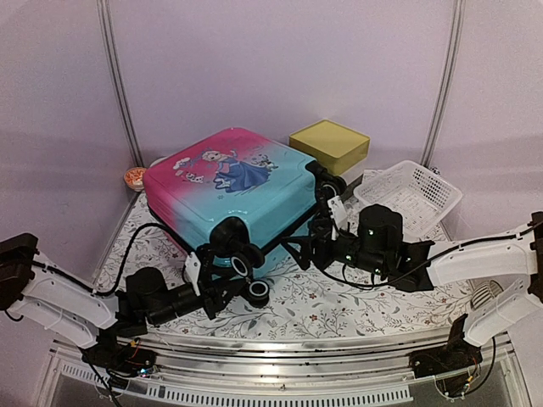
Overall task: Open, take out, and arrange the luggage
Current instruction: Unzip the zipper of the luggage.
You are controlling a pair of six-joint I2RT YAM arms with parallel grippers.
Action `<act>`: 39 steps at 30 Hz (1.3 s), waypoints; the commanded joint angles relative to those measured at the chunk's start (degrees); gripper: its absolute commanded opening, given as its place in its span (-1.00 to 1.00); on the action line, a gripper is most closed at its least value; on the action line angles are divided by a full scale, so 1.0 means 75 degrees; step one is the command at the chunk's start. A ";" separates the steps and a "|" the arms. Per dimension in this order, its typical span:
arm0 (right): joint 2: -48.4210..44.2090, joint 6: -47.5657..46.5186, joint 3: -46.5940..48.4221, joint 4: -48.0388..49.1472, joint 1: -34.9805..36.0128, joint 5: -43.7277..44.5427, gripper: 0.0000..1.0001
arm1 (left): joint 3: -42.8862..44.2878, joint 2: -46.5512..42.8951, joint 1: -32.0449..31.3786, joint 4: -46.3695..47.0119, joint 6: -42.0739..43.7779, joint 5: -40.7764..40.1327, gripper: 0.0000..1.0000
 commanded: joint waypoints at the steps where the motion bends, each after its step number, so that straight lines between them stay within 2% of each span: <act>1: -0.0090 -0.0446 -0.0090 0.0299 0.0029 0.0142 0.96 | -0.0070 -0.0609 -0.0114 -0.0576 0.0027 -0.0215 -0.31; 10: -0.0261 -0.0385 -0.0139 0.0439 0.0026 0.0144 0.97 | -0.0125 -0.2390 -0.0131 -0.2037 -0.0122 -0.0540 -0.30; 16: 0.0205 -0.0380 -0.0100 0.0596 0.0027 -0.0138 0.99 | -0.0085 -0.3663 -0.0117 -0.2943 -0.0872 -0.1007 -0.15; 23: 0.0615 -0.0840 -0.1348 0.3590 0.0540 -0.0143 0.61 | -0.0073 -0.4377 -0.0011 -0.3803 -0.2169 -0.1348 -0.17; 27: 0.1407 -0.1849 -0.1113 0.3832 0.1077 0.0201 0.62 | 0.0219 -0.4506 0.0276 -0.4502 -0.2908 -0.1304 -0.15; 31: 0.2118 -0.2087 -0.1289 0.5007 0.1258 0.0169 0.57 | 0.0558 -0.4489 0.0440 -0.5014 -0.3172 -0.1074 -0.03; 36: 0.2922 -0.2156 -0.1440 0.6158 0.1300 -0.0069 0.47 | 0.0564 -0.4522 0.0549 -0.5172 -0.3415 -0.0945 0.00; 39: 0.3305 -0.1920 -0.1455 0.6603 0.1295 -0.0106 0.48 | 0.0511 -0.4553 0.0595 -0.5183 -0.3548 -0.0905 0.03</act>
